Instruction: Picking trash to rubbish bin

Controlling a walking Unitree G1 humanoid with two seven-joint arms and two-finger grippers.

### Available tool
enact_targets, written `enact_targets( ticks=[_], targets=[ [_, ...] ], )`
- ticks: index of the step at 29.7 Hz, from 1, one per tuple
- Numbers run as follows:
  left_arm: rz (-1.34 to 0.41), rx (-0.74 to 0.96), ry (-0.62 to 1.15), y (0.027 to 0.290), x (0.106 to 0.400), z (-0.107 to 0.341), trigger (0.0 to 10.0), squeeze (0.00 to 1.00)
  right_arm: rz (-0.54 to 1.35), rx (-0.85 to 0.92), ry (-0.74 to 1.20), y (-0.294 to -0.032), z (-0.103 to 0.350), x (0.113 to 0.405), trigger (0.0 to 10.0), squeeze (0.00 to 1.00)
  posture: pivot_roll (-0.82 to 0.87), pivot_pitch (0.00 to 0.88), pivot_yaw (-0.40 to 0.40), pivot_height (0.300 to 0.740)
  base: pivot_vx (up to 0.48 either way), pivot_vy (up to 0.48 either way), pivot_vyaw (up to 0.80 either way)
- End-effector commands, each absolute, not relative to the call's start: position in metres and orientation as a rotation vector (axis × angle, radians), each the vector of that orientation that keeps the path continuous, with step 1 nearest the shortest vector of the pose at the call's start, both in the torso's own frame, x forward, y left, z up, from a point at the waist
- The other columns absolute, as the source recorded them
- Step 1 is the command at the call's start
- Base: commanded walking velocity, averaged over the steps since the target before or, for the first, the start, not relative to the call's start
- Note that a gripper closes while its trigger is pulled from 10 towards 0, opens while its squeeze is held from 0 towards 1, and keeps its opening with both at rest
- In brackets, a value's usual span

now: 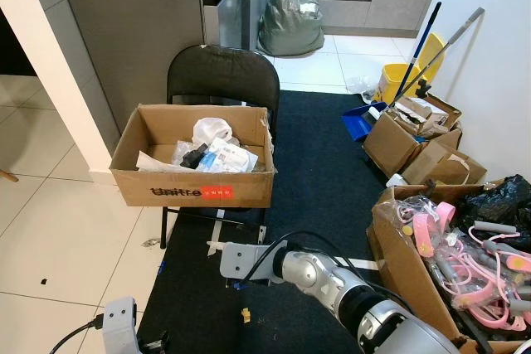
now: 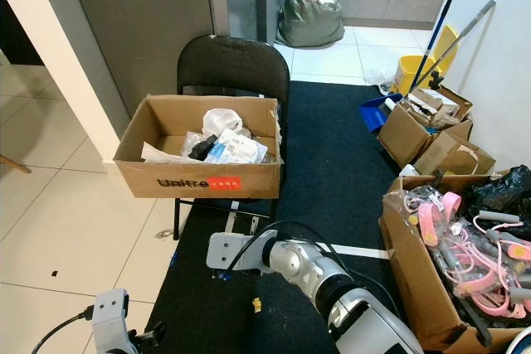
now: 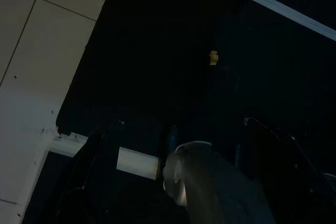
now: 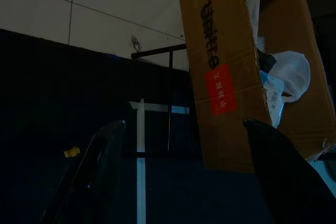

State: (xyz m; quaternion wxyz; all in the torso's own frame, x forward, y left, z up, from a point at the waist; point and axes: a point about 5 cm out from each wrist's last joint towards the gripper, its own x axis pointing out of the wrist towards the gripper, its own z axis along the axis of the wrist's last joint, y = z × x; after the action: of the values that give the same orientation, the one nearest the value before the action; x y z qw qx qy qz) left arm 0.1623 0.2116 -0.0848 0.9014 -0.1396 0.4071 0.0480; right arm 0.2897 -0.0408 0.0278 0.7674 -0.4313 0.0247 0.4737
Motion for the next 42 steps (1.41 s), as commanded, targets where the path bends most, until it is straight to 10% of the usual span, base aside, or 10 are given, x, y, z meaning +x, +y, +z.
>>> enact_targets(
  ticks=[1,42],
  targets=[
    [0.096,-0.288,0.862,0.211,0.159,-0.087,10.0,0.00,1.028,-0.928,0.047,-0.040,0.031,0.292,10.0,0.00,0.05,0.014,0.024,0.740,0.000,0.000,0.00],
    [0.090,-0.275,0.893,0.214,0.142,-0.092,10.0,0.00,1.043,-0.916,0.025,-0.041,0.026,0.282,10.0,0.00,0.07,0.051,0.030,0.740,0.000,0.000,0.00]
  ],
)
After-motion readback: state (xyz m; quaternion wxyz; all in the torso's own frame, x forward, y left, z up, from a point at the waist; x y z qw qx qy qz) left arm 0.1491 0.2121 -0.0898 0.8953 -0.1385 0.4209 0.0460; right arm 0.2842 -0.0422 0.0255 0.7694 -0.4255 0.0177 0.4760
